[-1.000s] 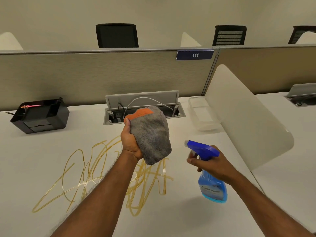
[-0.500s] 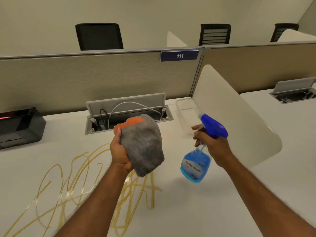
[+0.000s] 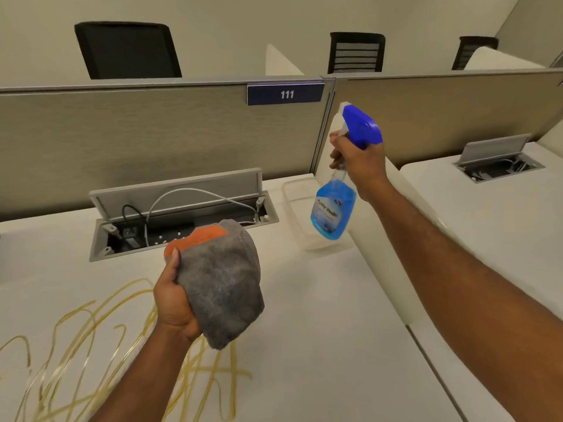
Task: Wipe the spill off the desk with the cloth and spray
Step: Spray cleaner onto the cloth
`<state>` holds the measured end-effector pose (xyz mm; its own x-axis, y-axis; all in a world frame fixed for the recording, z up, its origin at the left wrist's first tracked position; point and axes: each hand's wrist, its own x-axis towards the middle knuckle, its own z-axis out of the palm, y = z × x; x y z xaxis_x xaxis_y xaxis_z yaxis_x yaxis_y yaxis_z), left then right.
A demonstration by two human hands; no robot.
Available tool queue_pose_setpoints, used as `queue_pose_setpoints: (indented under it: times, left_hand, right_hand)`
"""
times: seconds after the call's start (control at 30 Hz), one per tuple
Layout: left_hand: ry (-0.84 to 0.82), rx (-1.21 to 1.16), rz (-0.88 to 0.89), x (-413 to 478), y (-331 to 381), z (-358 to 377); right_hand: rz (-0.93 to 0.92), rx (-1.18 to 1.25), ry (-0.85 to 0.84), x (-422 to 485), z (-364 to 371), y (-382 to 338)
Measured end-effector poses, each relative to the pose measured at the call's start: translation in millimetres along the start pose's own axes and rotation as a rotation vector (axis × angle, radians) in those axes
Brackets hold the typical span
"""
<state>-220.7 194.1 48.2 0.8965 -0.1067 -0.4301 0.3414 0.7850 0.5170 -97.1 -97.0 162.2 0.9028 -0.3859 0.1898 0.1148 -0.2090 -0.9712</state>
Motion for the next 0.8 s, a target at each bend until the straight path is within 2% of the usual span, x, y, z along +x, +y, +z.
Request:
queue_pose_setpoints:
  times: [0.47,0.8]
  left_hand:
    - [0.048,0.009,0.017,48,-14,3]
    - [0.07,0.028,0.026,54,-15,2]
  right_hand:
    - [0.047,-0.065,0.032,52,26,77]
    - [-0.165,-0.021,-0.04,48,-8,49]
